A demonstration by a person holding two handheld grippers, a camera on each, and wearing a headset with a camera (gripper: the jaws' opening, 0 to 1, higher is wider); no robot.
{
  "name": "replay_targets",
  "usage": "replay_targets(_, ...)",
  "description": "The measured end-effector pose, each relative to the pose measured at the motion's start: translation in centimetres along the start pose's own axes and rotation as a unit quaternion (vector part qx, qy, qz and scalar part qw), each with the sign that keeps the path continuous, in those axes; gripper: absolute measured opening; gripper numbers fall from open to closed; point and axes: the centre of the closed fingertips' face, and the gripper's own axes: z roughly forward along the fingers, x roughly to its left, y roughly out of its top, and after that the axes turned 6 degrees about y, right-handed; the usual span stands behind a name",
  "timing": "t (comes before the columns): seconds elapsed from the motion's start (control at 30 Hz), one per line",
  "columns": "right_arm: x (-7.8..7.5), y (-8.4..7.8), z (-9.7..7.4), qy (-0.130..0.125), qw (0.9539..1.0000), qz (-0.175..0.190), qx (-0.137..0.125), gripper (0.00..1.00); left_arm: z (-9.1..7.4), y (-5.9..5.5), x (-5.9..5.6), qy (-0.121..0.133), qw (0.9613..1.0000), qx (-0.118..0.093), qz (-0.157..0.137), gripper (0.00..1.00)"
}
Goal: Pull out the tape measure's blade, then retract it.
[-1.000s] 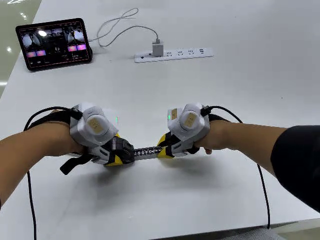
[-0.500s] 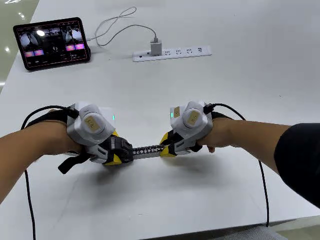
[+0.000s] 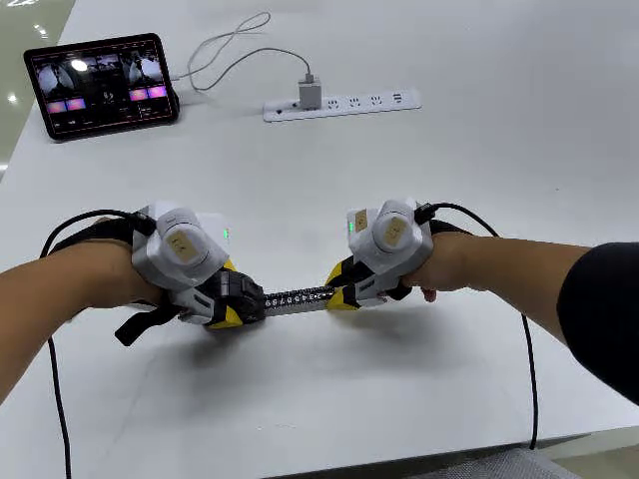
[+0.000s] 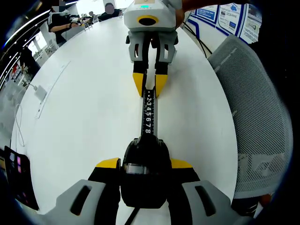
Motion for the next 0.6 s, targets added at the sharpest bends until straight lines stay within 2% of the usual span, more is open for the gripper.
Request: replay_targets(0.6,0.16,-0.84,-0.80,-0.003,1.0000,0.002,0.001,0.09,0.01,-0.02,-0.02,-0.002,1.0000,0.000,0.001,0.33)
